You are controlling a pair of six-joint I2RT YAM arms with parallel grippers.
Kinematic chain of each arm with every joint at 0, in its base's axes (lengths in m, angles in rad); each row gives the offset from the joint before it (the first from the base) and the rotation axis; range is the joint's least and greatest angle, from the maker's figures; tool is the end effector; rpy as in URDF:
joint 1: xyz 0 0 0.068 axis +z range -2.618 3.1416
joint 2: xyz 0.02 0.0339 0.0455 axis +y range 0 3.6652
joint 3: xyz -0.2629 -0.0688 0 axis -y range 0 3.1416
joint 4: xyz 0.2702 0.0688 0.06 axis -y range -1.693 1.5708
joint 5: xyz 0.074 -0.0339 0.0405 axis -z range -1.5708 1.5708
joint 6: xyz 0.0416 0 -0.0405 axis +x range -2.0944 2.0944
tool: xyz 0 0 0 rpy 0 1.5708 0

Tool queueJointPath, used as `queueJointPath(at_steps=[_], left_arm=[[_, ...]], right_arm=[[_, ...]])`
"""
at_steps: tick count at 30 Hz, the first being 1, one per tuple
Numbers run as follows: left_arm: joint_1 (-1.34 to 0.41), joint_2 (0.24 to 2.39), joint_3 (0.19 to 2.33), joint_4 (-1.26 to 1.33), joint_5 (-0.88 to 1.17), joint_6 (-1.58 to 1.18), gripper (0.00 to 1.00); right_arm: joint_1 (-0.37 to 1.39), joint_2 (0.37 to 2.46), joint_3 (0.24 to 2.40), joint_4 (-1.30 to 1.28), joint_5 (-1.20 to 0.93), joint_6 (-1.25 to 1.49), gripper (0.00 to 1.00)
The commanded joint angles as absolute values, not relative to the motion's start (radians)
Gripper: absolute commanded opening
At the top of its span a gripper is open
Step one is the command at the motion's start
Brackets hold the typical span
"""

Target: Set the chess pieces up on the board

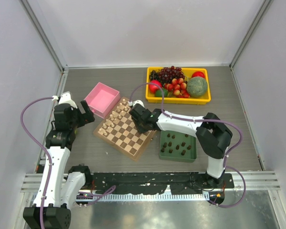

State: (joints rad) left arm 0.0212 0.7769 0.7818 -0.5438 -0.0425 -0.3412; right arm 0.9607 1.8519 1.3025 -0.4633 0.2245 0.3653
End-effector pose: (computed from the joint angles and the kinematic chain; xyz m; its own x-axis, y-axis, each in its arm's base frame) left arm 0.2015 0.0060 0.2998 -0.4642 -0.3442 -0.8161 -0.2260 0.9369 -0.2666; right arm 0.2456 0.3351 0.1790 -0.7152 -0.4153 -0.5621 -0.5096 0.8603 0.0128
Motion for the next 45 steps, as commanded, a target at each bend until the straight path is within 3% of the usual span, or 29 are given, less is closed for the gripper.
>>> queueJointPath(at_steps=[1,12,21,26,45], left_arm=[[0.025,0.773,0.816,-0.528,-0.031,-0.35,0.99],[0.025,0.776,0.816,-0.528,-0.031,-0.348,0.99],[0.025,0.779,0.819,-0.529,-0.028,-0.351,0.99],[0.026,0.776,0.819,-0.529,-0.028,-0.351,0.99],[0.025,0.784,0.819,-0.526,-0.026,-0.353,0.99]], right_arm=[[0.96,1.76,1.338,-0.439,0.222,0.35,0.35],[0.905,1.485,1.169,-0.46,0.324,0.356,0.4],[0.616,1.246,0.87,-0.462,0.24,0.39,0.43],[0.565,1.287,0.839,-0.548,0.297,0.334,0.43],[0.509,1.379,0.764,-0.448,0.328,0.35,0.37]])
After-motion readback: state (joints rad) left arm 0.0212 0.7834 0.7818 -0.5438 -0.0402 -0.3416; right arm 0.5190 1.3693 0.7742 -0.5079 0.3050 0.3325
